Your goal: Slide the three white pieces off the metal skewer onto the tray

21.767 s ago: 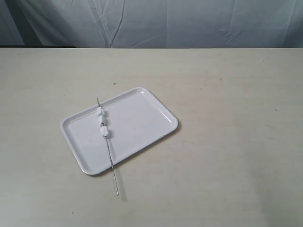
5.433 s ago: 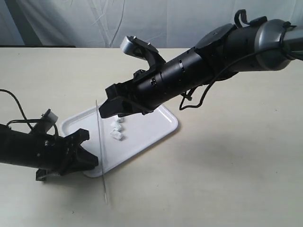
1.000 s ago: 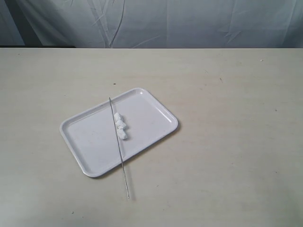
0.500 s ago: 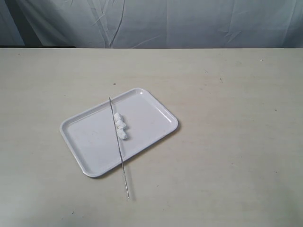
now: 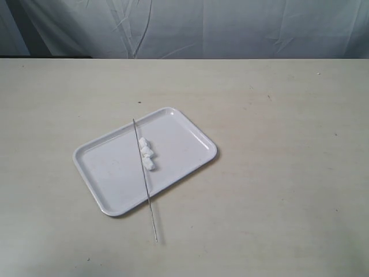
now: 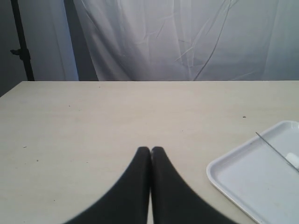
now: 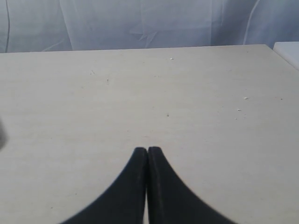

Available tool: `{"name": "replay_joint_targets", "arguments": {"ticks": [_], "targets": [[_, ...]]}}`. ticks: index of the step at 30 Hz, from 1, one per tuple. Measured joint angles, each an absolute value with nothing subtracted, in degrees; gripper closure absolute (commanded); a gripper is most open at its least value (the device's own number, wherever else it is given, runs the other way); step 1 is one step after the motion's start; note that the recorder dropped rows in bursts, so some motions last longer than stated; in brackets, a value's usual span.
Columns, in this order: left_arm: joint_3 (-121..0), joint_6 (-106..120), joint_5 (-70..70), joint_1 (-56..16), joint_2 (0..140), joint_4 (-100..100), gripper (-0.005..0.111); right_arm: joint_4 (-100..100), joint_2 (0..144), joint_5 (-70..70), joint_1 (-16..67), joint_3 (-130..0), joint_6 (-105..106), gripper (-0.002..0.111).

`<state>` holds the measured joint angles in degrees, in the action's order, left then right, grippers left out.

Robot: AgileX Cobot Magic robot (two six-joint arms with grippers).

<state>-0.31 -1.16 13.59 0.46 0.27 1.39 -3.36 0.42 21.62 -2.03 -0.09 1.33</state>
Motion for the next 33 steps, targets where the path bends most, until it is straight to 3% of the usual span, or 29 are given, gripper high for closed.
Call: {"name": "replay_joint_targets", "arguments": {"ticks": [33], "targets": [[-0.31,-1.04,13.22,0.46,0.27,1.8,0.107,-4.62,0.42,21.62,-2.03,-0.09,1.33,0.108]]}}
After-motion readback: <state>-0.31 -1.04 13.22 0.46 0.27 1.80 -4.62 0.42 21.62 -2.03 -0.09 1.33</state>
